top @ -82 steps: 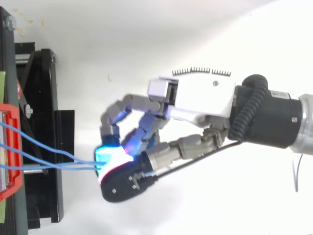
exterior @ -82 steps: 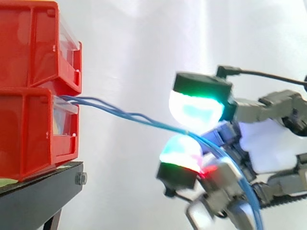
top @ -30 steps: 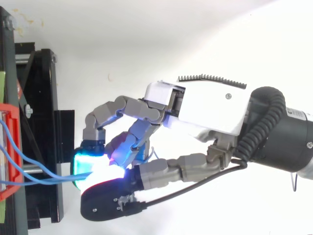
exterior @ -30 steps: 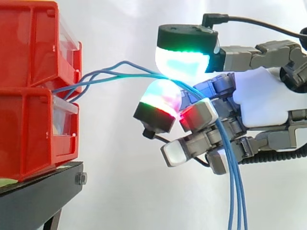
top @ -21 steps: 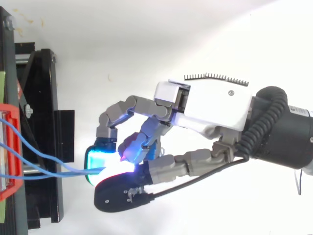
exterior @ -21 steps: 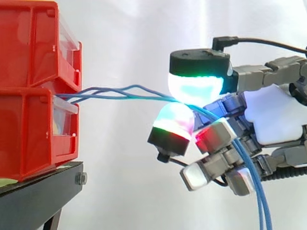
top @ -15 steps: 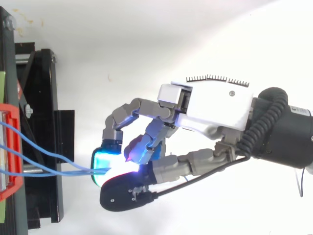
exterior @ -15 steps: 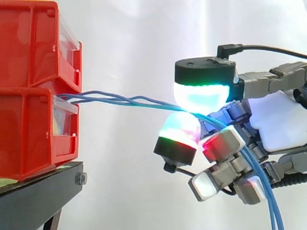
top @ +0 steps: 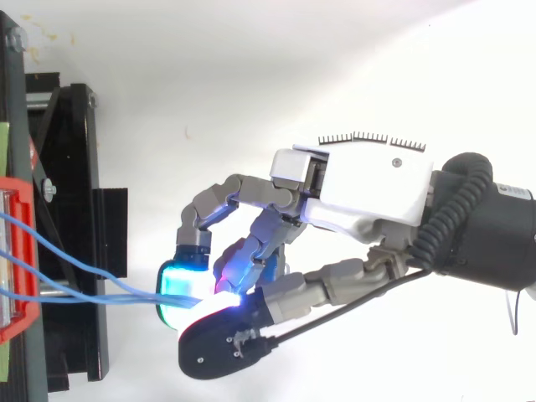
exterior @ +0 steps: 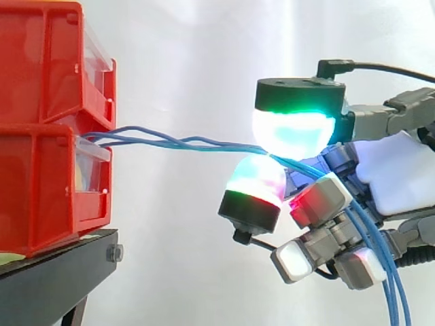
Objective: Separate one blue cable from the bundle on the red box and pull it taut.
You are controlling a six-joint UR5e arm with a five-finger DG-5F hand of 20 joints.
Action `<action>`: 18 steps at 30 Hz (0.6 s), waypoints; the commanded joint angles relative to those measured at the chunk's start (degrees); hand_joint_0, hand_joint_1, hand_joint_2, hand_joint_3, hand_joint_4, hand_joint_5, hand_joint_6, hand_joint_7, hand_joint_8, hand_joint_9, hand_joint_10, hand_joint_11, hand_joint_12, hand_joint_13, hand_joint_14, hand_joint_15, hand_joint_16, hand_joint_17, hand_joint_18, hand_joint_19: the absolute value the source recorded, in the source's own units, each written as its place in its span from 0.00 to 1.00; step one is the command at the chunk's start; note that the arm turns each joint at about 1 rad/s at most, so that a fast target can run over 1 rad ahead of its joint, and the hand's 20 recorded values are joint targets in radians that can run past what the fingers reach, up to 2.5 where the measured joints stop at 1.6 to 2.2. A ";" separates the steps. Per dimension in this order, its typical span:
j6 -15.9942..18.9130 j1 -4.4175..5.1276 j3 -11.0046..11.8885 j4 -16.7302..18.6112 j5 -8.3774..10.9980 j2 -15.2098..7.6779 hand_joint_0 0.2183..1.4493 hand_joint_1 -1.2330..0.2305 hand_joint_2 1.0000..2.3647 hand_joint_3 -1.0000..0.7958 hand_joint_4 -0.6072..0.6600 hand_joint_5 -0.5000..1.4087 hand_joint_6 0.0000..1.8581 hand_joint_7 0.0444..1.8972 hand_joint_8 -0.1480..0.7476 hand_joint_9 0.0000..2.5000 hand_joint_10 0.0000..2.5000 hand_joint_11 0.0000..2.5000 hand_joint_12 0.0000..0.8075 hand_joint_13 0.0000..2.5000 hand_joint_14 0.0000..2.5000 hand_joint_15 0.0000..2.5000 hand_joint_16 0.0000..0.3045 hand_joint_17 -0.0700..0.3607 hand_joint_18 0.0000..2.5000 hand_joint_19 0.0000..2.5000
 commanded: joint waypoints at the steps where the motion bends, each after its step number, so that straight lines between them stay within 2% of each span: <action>1: 0.38 0.07 0.11 0.00 0.04 0.01 0.50 0.20 0.00 0.33 0.49 0.16 0.48 0.52 0.53 0.41 0.01 0.44 0.45 0.38 0.01 0.25 0.15 0.39 0.40 0.28; 2: 0.38 -0.02 0.02 0.00 -0.04 0.01 0.50 0.18 0.00 0.28 0.49 0.16 0.48 0.52 0.53 0.41 0.01 0.44 0.45 0.38 0.01 0.24 0.15 0.39 0.40 0.27; 8: 0.47 -0.02 0.11 0.00 -0.04 0.01 0.37 0.21 0.00 0.28 0.54 0.16 0.48 0.52 0.54 0.41 0.01 0.44 0.46 0.38 0.01 0.24 0.15 0.40 0.41 0.27; 12: 0.47 -0.02 0.11 0.00 -0.04 0.01 0.28 0.30 0.00 0.28 0.57 0.17 0.47 0.54 0.57 0.43 0.01 0.43 0.48 0.39 0.01 0.25 0.16 0.41 0.42 0.29; 18: 0.47 0.07 0.46 0.00 -0.22 0.01 0.24 0.44 0.00 0.28 0.61 0.17 0.47 0.55 0.60 0.44 0.01 0.43 0.52 0.40 0.01 0.25 0.17 0.44 0.44 0.30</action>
